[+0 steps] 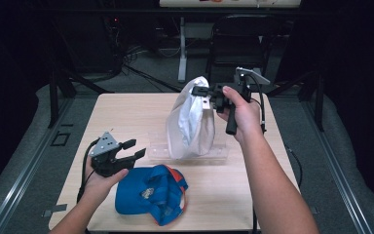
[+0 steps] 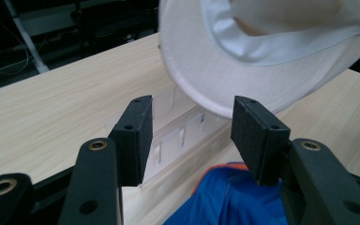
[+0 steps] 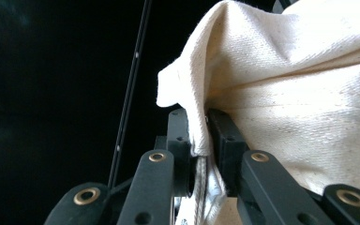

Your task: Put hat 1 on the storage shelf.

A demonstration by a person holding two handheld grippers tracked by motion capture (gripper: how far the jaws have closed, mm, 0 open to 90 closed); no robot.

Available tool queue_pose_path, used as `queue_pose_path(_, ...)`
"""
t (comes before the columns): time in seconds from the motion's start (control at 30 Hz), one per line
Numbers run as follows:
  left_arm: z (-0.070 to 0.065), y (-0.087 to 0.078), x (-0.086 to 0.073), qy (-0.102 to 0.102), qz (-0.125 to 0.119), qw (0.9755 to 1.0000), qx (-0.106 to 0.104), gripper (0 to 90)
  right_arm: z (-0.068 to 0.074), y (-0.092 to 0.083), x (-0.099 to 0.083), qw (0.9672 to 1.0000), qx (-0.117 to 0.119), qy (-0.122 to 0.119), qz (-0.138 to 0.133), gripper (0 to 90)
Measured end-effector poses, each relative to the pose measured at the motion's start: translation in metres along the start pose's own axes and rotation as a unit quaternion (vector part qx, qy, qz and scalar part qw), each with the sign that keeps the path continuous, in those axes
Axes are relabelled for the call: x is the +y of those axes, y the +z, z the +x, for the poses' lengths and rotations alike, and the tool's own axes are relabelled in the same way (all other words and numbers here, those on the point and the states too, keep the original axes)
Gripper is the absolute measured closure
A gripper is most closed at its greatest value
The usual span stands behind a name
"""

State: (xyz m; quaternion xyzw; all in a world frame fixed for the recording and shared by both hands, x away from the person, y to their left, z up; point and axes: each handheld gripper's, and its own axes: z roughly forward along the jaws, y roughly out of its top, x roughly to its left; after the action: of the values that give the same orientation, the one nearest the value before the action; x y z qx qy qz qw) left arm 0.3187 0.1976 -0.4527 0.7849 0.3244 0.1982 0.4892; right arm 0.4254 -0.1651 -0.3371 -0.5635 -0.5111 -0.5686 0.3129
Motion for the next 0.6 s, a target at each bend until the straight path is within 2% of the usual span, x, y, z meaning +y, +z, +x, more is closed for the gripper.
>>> queue_pose_path(0.1,-0.011,0.011,0.007,0.023,0.001,0.9997,0.003,47.2,-0.001,0.007,0.001,0.9999,-0.001,0.001,-0.015,79.7)
queue_pose_path(0.13,-0.011,0.011,0.007,0.023,0.001,0.9997,0.003,46.7,-0.001,0.007,0.001,0.9999,-0.001,0.001,-0.015,79.7)
queue_pose_path(0.17,-0.02,0.02,0.01,0.04,0.005,0.9992,0.003,46.7,0.0,0.012,0.002,0.9998,-0.003,0.003,-0.02,79.7)
queue_pose_path(0.2,-0.02,0.02,0.01,0.04,0.005,0.9992,0.003,46.7,0.001,0.013,0.002,0.9997,-0.003,0.004,-0.026,79.7)
queue_pose_path(0.23,-0.028,0.029,0.013,0.059,0.013,0.9982,0.003,46.6,0.002,0.015,0.002,0.9996,-0.003,0.003,-0.028,79.7)
queue_pose_path(0.27,-0.028,0.029,0.013,0.059,0.013,0.9982,0.003,46.5,0.002,0.015,0.002,0.9996,-0.003,0.003,-0.028,79.7)
queue_pose_path(0.33,-0.04,0.046,0.016,0.082,0.03,0.9962,0.007,46.3,0.006,0.017,0.004,0.9994,0.001,0.002,-0.036,79.7)
queue_pose_path(0.4,-0.044,0.052,0.017,0.086,0.034,0.9957,0.009,46.3,0.007,0.017,0.004,0.9994,0.003,0.001,-0.036,79.8)
queue_pose_path(0.43,-0.052,0.063,0.019,0.102,0.043,0.9936,0.02,46.3,0.011,0.017,0.004,0.9992,0.004,0.0,-0.039,79.7)
queue_pose_path(0.5,-0.06,0.071,0.022,0.126,0.049,0.9899,0.042,46.3,0.013,0.017,0.003,0.9991,0.009,0.0,-0.042,79.8)
queue_pose_path(0.6,-0.067,0.081,0.024,0.161,0.069,0.9818,0.073,48.9,0.015,0.016,0.004,0.9989,0.009,-0.001,-0.045,79.7)
